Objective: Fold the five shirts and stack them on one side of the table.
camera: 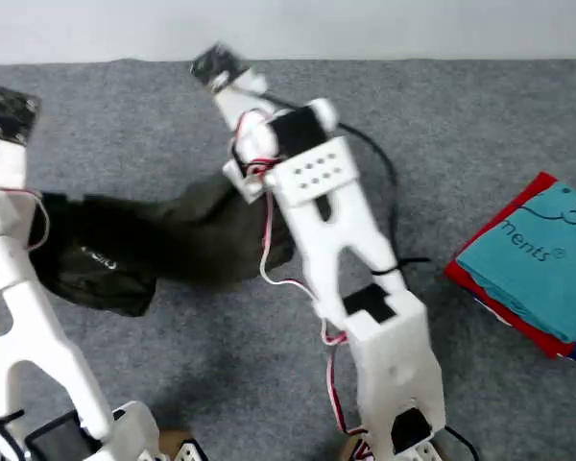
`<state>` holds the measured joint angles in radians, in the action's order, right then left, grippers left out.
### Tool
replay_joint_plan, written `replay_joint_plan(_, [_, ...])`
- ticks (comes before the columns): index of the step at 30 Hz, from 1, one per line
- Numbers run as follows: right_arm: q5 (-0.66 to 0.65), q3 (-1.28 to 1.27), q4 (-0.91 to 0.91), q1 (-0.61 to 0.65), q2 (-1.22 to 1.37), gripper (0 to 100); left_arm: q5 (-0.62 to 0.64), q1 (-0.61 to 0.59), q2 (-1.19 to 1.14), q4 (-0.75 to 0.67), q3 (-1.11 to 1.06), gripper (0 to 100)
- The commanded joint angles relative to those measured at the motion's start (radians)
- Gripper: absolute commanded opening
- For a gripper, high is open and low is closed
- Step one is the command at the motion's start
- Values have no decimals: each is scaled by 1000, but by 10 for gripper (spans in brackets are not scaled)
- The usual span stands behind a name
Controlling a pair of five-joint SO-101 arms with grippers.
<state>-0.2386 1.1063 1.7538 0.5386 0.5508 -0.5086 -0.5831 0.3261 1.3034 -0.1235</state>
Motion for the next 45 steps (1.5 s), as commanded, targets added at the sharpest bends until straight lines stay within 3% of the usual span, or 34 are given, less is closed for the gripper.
replay_joint_plan(1, [-38,66,36,-51,-186,9,112,3,37,0,162,7])
replay_joint_plan(9, [-114,97,36,-134,-444,9,273,9,37,9,472,7])
replay_joint_plan(14, [-176,97,33,-194,-618,9,290,61,37,121,753,7])
replay_joint_plan(16, [-224,97,33,-217,-680,9,264,112,37,192,880,8])
replay_joint_plan(19, [-313,97,19,-269,-769,9,123,178,37,267,1046,8])
replay_joint_plan(24, [-456,94,-42,-335,-895,9,12,212,37,331,1218,8])
replay_joint_plan(30, [-574,92,-119,-392,-1003,9,-29,212,37,451,1291,7])
replay_joint_plan(35, [-675,92,-222,-423,-1041,9,-25,161,35,453,1291,7])
replay_joint_plan(45, [-819,89,-401,-420,-1040,9,-29,58,38,453,1064,6])
